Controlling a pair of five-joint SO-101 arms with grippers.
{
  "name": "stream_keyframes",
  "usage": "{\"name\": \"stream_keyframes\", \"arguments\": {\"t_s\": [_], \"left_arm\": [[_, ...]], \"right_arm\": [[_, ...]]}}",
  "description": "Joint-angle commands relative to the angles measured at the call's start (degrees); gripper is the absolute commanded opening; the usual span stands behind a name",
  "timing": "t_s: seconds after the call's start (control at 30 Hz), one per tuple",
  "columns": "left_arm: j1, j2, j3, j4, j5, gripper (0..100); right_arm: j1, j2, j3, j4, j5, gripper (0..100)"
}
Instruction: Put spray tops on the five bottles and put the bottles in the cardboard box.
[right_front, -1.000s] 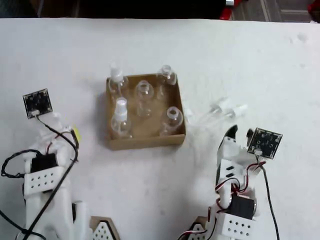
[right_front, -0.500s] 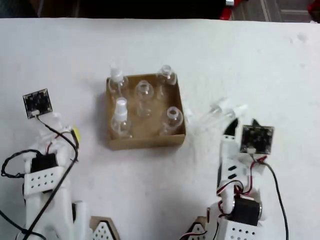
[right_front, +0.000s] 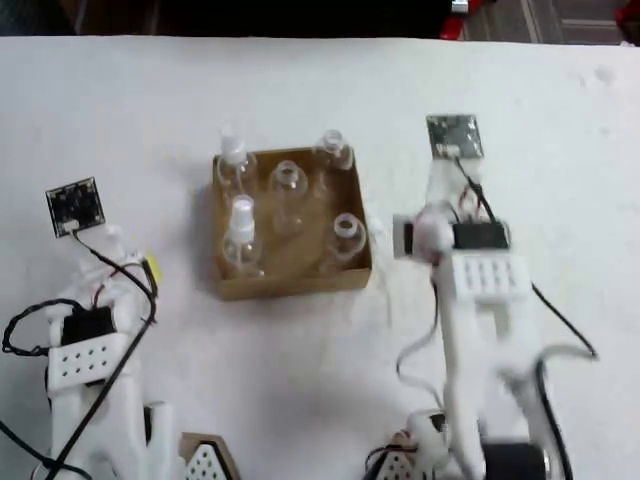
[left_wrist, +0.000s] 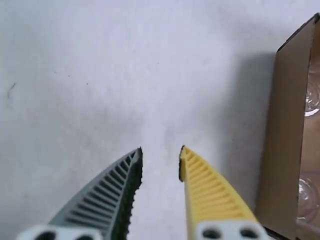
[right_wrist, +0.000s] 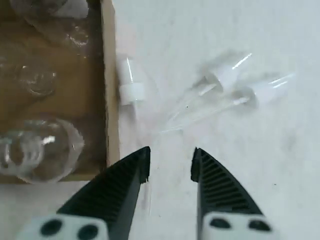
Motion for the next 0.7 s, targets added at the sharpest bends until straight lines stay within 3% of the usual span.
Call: {"name": "stream_keyframes", "arguments": {"t_s": [0.0, 0.27, 0.67], "left_arm": [[-0.3, -0.7, -0.1, -1.2, -0.8, 12], [1.1, -0.7, 0.4, -1.3, -0.9, 12], [1.1, -0.7, 0.4, -1.3, -0.9, 12]], "right_arm": [[-1.9, 9.9, -7.5, 0.6, -3.4, 3.3], [-7.9, 15.3, -8.4, -0.6, -3.4, 1.9], [-5.1, 16.6, -8.2, -1.9, -3.5, 1.9]]}}
